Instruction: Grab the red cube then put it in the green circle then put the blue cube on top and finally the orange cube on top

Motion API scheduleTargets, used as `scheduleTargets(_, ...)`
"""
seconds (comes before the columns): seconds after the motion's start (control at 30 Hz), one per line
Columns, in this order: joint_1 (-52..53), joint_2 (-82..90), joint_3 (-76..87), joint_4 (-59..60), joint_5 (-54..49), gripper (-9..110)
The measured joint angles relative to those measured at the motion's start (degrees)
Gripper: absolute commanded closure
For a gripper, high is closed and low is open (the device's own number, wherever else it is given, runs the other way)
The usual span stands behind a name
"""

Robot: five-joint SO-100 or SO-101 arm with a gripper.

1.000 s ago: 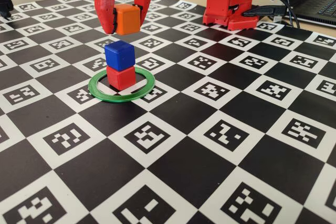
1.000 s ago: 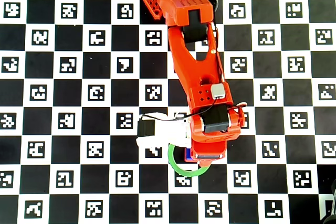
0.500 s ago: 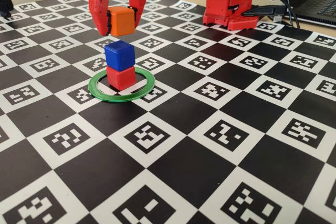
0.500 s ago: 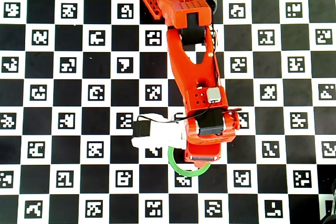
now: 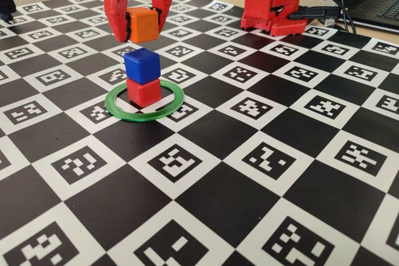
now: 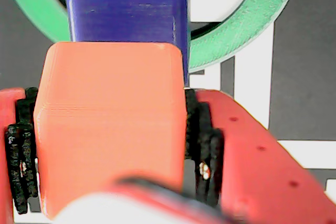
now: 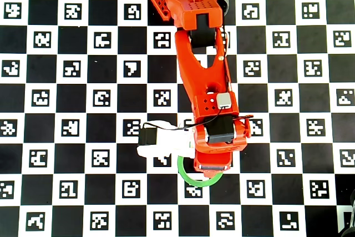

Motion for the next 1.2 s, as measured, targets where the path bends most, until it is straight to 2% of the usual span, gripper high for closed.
scheduleTargets(1.2, 0.88, -1.32, 3.60, -2.55, -0.70, 94)
